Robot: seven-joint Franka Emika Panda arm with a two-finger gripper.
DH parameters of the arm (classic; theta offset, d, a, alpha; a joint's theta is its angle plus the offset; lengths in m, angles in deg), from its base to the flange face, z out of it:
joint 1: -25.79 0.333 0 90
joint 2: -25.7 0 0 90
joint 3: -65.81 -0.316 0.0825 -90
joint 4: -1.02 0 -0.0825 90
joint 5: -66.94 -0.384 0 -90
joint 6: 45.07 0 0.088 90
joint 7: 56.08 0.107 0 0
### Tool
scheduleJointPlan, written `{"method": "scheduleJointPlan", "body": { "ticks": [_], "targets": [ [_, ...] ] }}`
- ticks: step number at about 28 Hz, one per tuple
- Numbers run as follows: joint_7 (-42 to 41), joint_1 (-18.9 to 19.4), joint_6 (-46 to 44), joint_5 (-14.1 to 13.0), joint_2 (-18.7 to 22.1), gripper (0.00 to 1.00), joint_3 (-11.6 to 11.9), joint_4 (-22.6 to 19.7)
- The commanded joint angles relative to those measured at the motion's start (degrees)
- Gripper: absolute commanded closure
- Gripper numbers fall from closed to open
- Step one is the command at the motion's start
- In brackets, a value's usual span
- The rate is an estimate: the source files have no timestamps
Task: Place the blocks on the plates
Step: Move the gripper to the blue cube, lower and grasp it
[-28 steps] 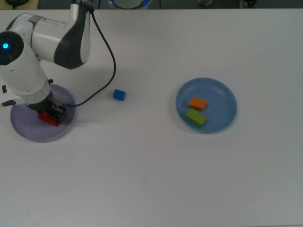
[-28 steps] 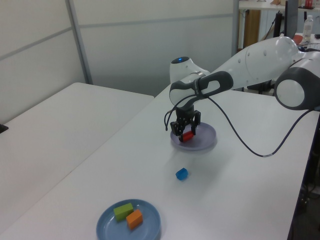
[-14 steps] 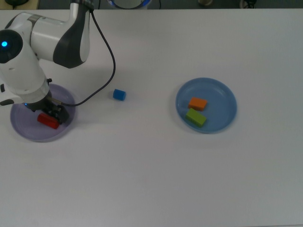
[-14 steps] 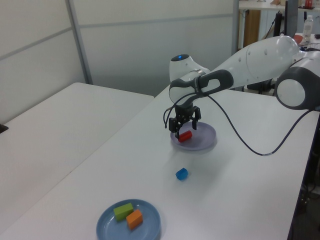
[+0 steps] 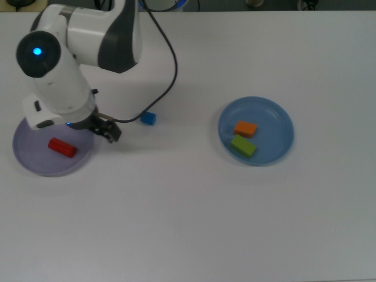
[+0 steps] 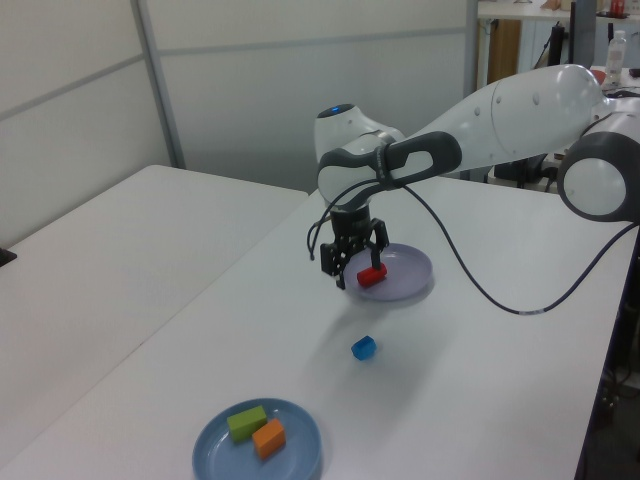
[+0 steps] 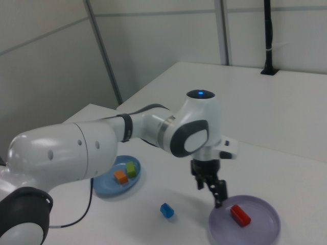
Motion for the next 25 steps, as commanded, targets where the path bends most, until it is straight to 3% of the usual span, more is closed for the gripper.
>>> {"method": "scheduleJointPlan", "body": {
  "ticks": [1,25],
  "targets": [
    [1.3,3.5,-7.5,-1.5,1.6,0.00,0.4,-1.5],
    [1.6,10.6,-11.1,-0.7,0.1,0.00,0.4,-4.7]
  ]
}}
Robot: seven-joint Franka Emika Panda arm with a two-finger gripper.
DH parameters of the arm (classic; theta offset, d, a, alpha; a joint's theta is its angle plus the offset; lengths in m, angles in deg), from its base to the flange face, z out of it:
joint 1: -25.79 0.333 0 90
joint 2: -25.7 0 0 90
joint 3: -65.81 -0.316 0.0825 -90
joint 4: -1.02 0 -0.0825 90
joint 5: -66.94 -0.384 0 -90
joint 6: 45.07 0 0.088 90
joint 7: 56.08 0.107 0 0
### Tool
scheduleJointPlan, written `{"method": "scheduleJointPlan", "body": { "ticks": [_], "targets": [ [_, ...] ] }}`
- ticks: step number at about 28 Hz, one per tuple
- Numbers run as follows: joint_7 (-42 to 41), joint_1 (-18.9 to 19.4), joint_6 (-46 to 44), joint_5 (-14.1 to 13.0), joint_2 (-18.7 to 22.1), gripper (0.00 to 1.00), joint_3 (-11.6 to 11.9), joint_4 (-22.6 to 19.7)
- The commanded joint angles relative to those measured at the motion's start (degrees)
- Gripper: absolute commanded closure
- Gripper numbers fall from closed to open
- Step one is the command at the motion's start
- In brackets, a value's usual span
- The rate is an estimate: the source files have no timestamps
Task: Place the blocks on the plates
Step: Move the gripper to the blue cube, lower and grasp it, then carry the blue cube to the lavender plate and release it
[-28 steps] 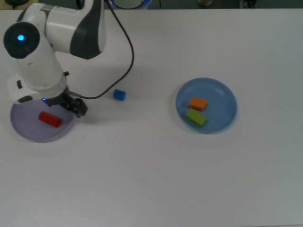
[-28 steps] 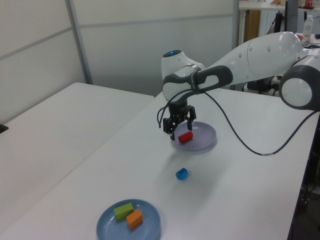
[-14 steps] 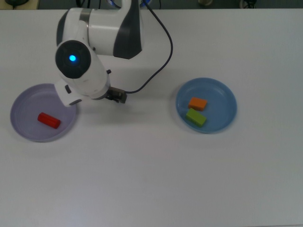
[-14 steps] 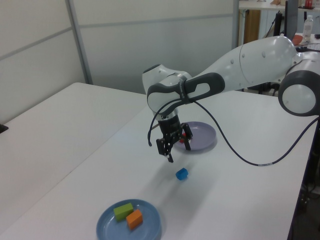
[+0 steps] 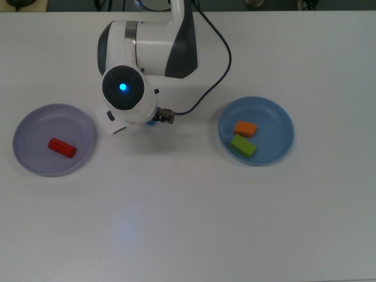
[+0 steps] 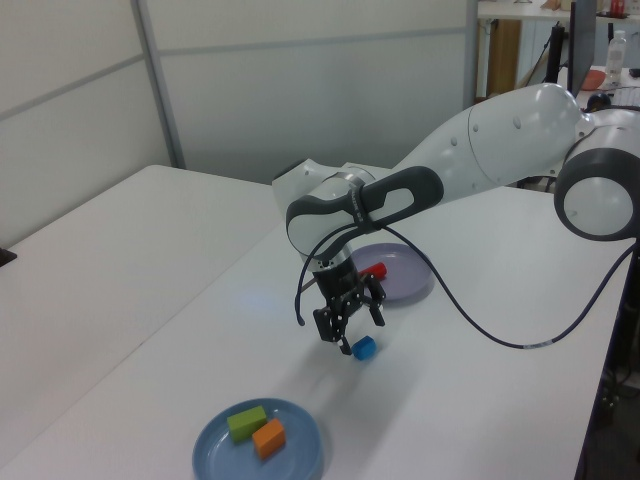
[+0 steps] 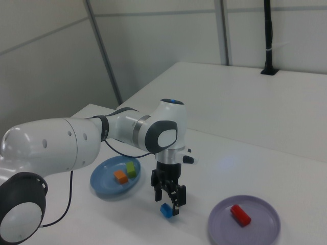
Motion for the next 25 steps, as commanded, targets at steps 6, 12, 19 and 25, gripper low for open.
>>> {"method": "scheduleJointPlan", "body": {
  "ticks": [6,12,19,25],
  "targets": [
    [1.0,2.1,-0.7,0.7,0.4,0.39,0.5,-0.7],
    [1.0,2.2,-0.6,1.2,-0.3,0.83,0.5,-0.6],
    [0.7,2.2,-0.4,1.9,-0.6,1.00,0.5,-0.4],
    [0.3,1.5,-0.7,1.4,0.1,1.00,0.7,2.4]
  ]
}}
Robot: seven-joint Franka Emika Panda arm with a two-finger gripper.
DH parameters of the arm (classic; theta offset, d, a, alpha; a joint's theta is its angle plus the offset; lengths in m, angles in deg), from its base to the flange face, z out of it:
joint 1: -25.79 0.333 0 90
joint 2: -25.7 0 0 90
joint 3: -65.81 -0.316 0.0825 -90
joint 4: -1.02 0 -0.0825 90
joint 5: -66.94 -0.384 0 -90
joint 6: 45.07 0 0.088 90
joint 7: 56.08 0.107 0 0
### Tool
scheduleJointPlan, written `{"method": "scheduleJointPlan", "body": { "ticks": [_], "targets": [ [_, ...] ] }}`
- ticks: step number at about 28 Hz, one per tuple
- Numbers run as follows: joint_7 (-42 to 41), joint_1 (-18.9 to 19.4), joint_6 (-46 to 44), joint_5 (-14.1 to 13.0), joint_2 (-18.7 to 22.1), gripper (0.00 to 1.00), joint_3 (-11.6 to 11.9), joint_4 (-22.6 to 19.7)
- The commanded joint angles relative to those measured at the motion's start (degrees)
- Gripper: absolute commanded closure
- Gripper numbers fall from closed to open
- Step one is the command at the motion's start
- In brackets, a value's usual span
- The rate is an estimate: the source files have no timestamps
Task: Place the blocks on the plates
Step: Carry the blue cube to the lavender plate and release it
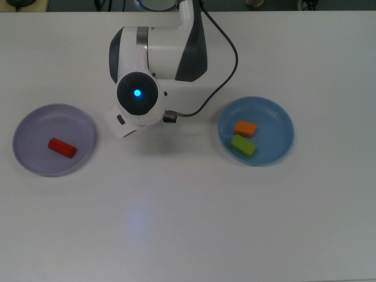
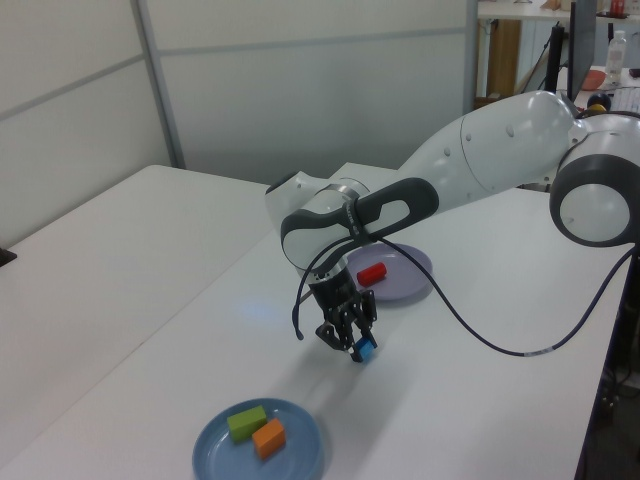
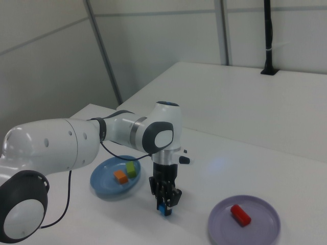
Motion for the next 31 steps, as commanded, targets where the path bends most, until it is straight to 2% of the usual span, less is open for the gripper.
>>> {"method": "scheduleJointPlan", "body": {
  "ticks": [1,4,12,18,22,25,27,29,31],
  "targets": [
    [0.2,0.0,-0.7,0.2,1.2,1.00,0.9,2.7],
    [-0.9,-1.0,-0.7,-0.2,2.2,1.00,1.3,4.0],
    [-2.7,-7.0,0.6,0.4,3.0,1.00,1.3,4.6],
    [-5.0,-13.5,8.0,1.3,2.0,1.00,1.3,4.5],
    [-6.0,-14.8,11.5,1.4,0.8,0.98,1.4,4.4],
    [-6.0,-15.3,15.2,1.8,-0.3,0.76,1.4,4.1],
    [-6.1,-15.7,15.8,2.0,-0.7,0.54,1.5,4.1],
    [-6.2,-16.1,15.8,2.4,-1.0,0.38,1.5,4.1],
    [-6.4,-16.1,15.8,2.2,-0.9,0.37,1.6,4.1]
  ]
}}
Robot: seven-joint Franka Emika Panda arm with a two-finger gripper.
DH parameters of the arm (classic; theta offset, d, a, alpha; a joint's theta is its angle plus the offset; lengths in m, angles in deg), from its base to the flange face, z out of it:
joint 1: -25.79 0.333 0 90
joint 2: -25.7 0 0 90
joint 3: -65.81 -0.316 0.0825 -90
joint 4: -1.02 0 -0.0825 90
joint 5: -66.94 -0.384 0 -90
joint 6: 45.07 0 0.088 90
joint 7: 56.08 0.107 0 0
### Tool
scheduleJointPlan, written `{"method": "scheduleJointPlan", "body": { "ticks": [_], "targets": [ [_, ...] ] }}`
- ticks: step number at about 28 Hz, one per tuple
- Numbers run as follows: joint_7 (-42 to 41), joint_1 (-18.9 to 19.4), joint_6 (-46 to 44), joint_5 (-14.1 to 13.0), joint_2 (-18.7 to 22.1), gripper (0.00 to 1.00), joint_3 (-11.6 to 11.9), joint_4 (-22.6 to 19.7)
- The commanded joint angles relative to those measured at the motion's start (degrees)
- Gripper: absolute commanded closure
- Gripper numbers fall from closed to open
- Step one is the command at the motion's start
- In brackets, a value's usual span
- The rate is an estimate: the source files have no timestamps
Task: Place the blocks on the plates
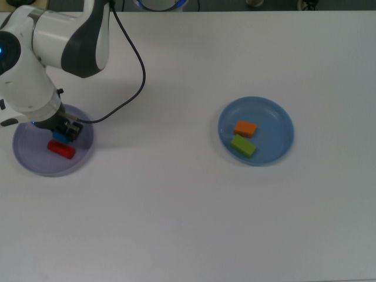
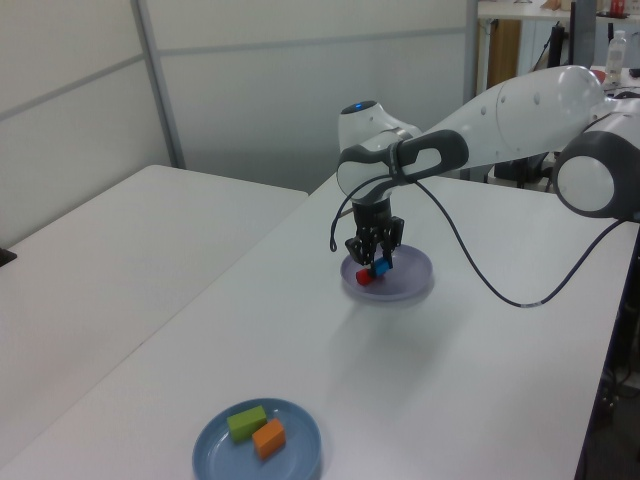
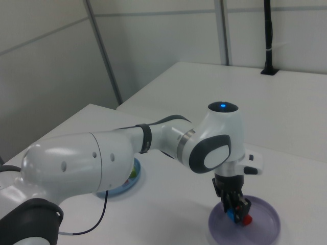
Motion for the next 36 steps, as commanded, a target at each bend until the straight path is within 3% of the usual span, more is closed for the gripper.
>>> {"method": "scheduleJointPlan", "body": {
  "ticks": [1,9,10,15,30,36],
  "targets": [
    [-0.6,0.1,1.3,0.9,0.2,0.37,0.2,-0.6],
    [-0.3,0.1,1.1,0.2,1.3,0.34,0.2,-0.2],
    [-0.1,0.1,1.1,-0.1,2.3,0.25,0.1,-0.2],
    [-0.1,0.3,0.5,-1.4,5.0,0.00,-0.3,-0.1],
    [0.3,3.8,-6.3,-4.9,16.5,0.00,-0.8,0.1],
    [-0.1,4.5,-8.6,-4.8,16.8,0.00,-1.1,0.1]
  ]
}}
